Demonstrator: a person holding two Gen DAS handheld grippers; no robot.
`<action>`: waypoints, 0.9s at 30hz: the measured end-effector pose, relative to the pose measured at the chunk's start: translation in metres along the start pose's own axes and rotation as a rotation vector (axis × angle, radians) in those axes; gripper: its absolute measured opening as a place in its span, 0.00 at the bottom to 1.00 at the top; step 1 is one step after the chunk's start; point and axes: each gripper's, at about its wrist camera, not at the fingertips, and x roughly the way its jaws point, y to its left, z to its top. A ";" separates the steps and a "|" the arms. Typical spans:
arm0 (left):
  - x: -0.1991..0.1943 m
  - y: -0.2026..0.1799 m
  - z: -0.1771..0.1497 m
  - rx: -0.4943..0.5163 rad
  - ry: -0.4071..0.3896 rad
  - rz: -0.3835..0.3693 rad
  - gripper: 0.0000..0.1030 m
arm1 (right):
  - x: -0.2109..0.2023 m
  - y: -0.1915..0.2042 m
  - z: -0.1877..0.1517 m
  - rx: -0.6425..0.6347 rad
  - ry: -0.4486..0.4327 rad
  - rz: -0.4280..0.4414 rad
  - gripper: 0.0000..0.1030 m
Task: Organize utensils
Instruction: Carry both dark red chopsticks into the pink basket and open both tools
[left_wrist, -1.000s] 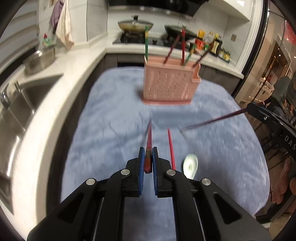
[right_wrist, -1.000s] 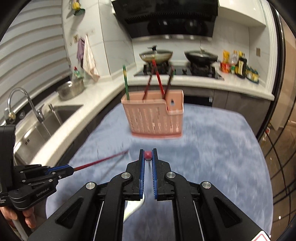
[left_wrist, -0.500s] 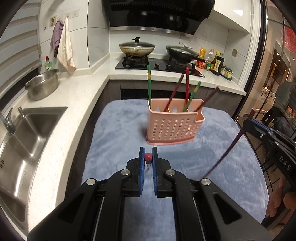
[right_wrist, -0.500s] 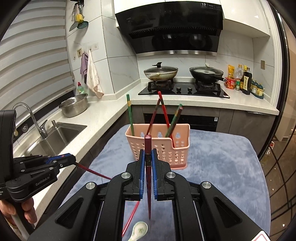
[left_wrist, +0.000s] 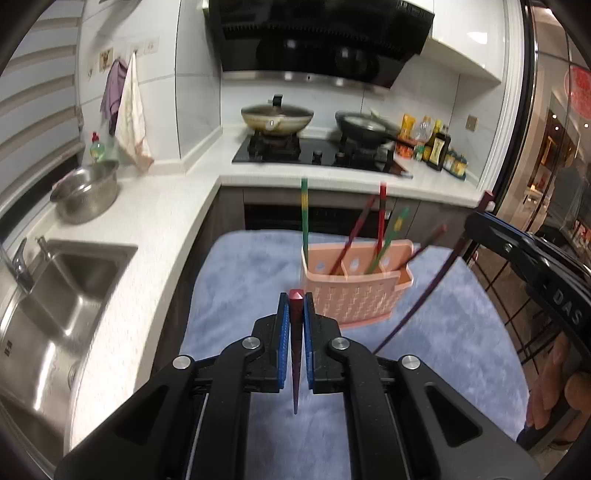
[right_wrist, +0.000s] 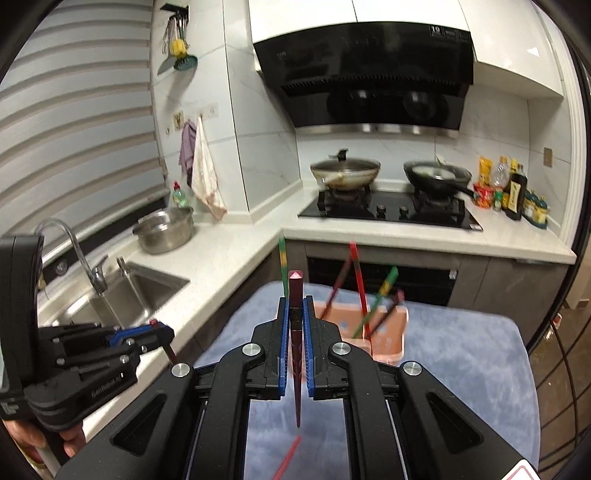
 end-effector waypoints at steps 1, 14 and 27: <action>-0.002 0.000 0.009 -0.001 -0.017 -0.005 0.07 | 0.002 0.000 0.009 -0.001 -0.013 0.003 0.07; -0.025 -0.013 0.117 -0.002 -0.255 -0.034 0.07 | 0.033 -0.002 0.100 -0.060 -0.125 -0.057 0.07; 0.044 -0.027 0.127 0.009 -0.214 -0.046 0.07 | 0.102 -0.019 0.074 -0.076 0.028 -0.094 0.07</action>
